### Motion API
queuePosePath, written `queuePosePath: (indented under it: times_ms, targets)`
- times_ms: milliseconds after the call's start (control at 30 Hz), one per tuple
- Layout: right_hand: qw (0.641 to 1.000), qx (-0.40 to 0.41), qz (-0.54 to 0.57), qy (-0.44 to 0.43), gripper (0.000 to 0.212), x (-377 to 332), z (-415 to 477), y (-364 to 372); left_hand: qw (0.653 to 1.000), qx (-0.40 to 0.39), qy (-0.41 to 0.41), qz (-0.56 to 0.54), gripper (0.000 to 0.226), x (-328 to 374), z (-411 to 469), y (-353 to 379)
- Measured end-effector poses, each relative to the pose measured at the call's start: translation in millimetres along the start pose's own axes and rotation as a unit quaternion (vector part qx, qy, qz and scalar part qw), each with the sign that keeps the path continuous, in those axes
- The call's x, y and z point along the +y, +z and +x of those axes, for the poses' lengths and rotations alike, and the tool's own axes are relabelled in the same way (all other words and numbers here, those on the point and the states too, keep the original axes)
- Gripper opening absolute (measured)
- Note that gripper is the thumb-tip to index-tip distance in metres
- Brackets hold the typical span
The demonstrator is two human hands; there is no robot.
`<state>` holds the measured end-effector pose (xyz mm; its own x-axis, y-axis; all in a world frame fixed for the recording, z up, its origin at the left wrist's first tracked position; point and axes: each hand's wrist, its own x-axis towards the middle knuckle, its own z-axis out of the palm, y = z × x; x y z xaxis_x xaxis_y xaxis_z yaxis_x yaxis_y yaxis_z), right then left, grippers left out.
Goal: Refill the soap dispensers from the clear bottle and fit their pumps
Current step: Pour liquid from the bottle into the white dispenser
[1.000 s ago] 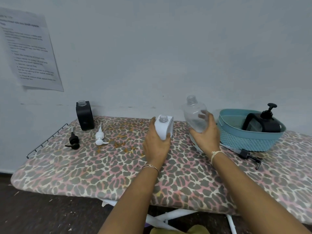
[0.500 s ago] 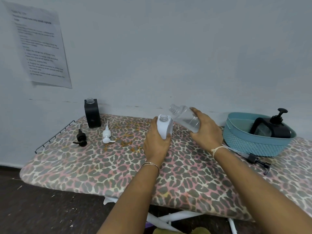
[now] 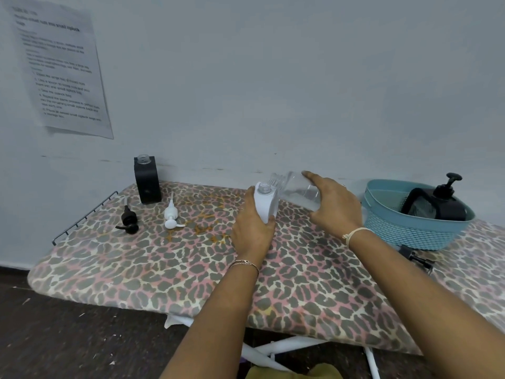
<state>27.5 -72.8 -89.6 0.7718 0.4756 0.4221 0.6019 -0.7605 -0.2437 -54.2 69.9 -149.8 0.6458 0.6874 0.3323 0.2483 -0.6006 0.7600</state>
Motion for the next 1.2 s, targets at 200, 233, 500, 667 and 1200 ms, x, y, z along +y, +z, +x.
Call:
queuePosePath:
  times_ms: [200,233,500,667,1200]
  targets:
    - [1.000,-0.009,-0.029,-0.006,0.087,-5.0,1.1,-2.4,1.000,0.002,0.000,0.002,0.077,0.1,-0.6,0.1]
    - [0.999,-0.009,-0.030,-0.005,0.087,-5.4,1.3,-2.5,1.000,0.001,0.000,0.003,0.077,-0.2,-0.6,0.3]
    - [0.999,0.000,-0.052,-0.015,0.085,-5.6,5.1,-5.0,1.000,-0.003,0.000,0.002,0.078,-1.1,0.2,1.0]
    - [0.998,-0.006,-0.057,-0.019,0.086,-5.0,6.2,-7.9,1.000,-0.002,0.000,0.005,0.078,-1.3,0.1,0.8]
    - [0.997,-0.010,-0.077,-0.026,0.080,-7.5,10.7,-14.9,1.000,-0.003,0.002,-0.001,0.078,-0.8,0.3,0.6]
